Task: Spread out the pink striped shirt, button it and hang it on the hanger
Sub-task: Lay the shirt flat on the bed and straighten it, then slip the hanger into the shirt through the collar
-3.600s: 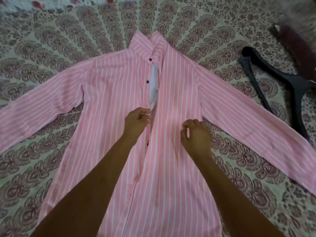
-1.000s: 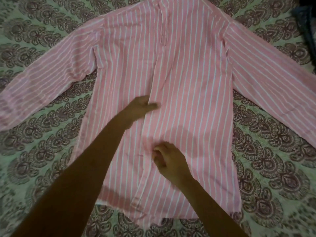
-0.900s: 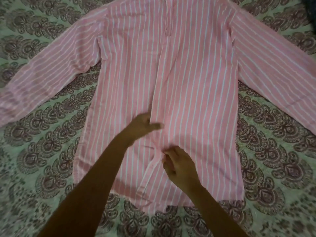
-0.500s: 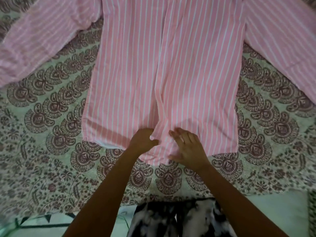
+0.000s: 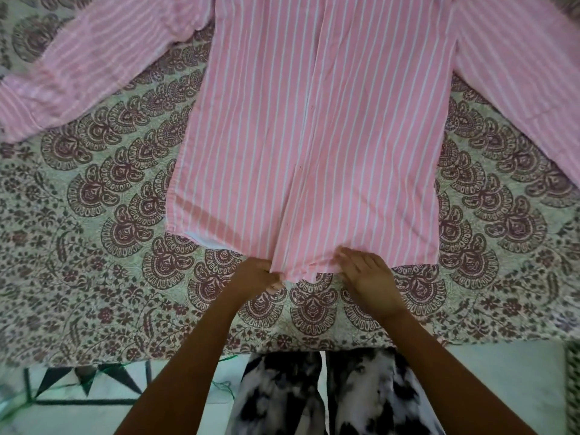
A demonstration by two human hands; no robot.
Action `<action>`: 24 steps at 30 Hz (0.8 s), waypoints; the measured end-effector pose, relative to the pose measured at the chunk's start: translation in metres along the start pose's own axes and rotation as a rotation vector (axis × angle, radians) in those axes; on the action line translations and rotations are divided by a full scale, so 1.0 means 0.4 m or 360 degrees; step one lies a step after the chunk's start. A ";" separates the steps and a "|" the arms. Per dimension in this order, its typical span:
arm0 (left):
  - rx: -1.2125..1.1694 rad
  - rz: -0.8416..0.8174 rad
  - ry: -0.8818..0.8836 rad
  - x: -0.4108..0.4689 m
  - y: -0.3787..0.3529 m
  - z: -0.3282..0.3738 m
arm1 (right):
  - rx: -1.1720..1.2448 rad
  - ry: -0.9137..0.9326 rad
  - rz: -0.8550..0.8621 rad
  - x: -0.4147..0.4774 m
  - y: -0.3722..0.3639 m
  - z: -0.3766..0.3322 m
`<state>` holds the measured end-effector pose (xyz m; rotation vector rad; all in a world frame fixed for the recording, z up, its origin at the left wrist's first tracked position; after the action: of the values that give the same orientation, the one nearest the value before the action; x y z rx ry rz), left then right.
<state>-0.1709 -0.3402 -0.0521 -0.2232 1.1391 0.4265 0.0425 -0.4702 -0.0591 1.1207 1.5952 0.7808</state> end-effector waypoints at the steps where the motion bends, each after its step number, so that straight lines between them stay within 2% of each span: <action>1: 0.0025 0.0070 0.0010 0.000 -0.007 0.000 | 0.0034 -0.0080 -0.0008 0.001 0.002 0.000; 3: 0.0097 0.0214 -0.0010 0.003 -0.016 0.001 | 0.0059 -0.0118 -0.0018 0.009 0.002 0.004; 7: 0.0451 0.0519 0.0072 -0.009 -0.038 0.003 | -0.0007 0.0066 -0.0084 0.011 0.008 0.020; 11: 0.0834 0.0446 0.0278 -0.028 -0.024 0.034 | 0.0057 0.0124 -0.0142 -0.004 0.017 0.032; 13: 0.0893 0.0431 0.0303 -0.036 -0.005 0.059 | 0.0108 0.0127 -0.0125 -0.019 0.035 0.043; 18: 0.0814 0.0526 0.0051 -0.067 0.048 0.162 | 0.0167 -0.0016 0.0000 -0.033 0.110 0.088; 24: 0.0692 0.0517 -0.0395 -0.060 0.000 0.385 | 0.0306 -0.0352 0.0371 -0.034 0.272 0.231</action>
<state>-0.0517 -0.2862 0.0327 0.3903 0.9960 0.4659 0.1633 -0.4467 0.0149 1.4984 1.3903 0.6359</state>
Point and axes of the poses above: each hand's wrist, its own x-axis towards the middle knuckle, its own y-axis out of the back of the hand, z = x × y, the point moved 1 cm from there along x, towards the middle knuckle, and after that the axes turned 8 degrees about -z, right-handed, at the moved point
